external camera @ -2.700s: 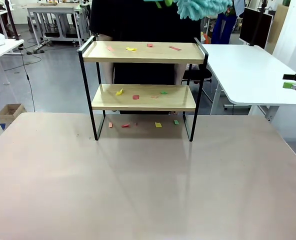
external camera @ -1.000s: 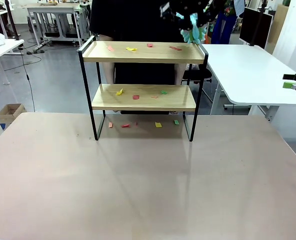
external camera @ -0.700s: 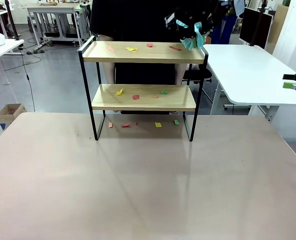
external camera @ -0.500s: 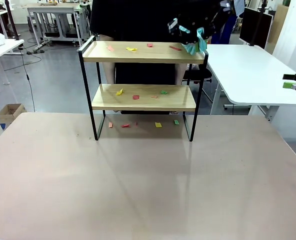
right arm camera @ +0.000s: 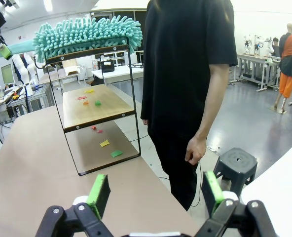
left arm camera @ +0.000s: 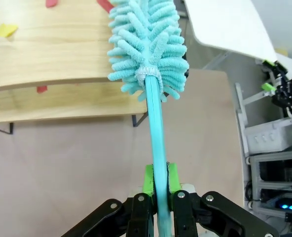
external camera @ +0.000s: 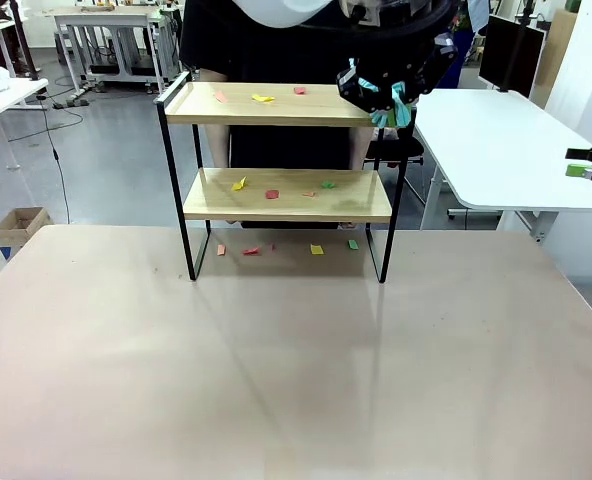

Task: Clean the shelf.
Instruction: Clean the specific section of the Shelf indicated by the human with the Duster.

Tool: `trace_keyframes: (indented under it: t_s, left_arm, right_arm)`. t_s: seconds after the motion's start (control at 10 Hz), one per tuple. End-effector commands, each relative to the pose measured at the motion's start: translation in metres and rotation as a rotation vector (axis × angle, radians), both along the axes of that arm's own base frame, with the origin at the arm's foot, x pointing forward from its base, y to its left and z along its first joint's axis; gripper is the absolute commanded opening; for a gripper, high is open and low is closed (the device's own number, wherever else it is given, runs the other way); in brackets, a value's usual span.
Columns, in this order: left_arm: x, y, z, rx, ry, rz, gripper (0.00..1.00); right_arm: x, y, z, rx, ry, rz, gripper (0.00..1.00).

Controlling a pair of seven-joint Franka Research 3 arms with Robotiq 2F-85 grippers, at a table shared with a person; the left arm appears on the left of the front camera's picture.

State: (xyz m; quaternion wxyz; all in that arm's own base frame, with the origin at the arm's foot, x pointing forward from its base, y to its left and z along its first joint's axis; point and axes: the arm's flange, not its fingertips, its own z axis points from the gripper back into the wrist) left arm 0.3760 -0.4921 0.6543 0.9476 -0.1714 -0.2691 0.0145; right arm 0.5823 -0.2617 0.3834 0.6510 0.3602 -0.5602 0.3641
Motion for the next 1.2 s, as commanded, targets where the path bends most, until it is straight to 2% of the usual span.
trace_keyframes:
  t_s: [0.0, 0.2, 0.4, 0.7, 1.1]
  left_arm:
    - [-0.002, -0.001, 0.002, 0.004, -0.022, -0.004, 0.13]
    - [-0.002, -0.001, 0.002, 0.004, -0.022, -0.004, 0.13]
    - [0.001, 0.01, 0.009, 0.013, 0.013, -0.008, 0.13]
    - [0.01, 0.056, 0.025, 0.082, 0.043, 0.022, 0.13]
    - [0.018, 0.123, 0.017, 0.185, 0.059, 0.097, 0.13]
  right_arm:
    - [0.001, 0.003, 0.003, -0.002, -0.007, 0.003, 1.0]
    - [0.001, 0.003, 0.003, -0.002, -0.007, 0.003, 1.0]
    - [0.001, 0.003, 0.003, -0.002, -0.007, 0.003, 1.0]
    - [0.001, 0.003, 0.003, -0.002, -0.007, 0.003, 1.0]
    - [0.001, 0.003, 0.003, -0.002, -0.007, 0.003, 1.0]
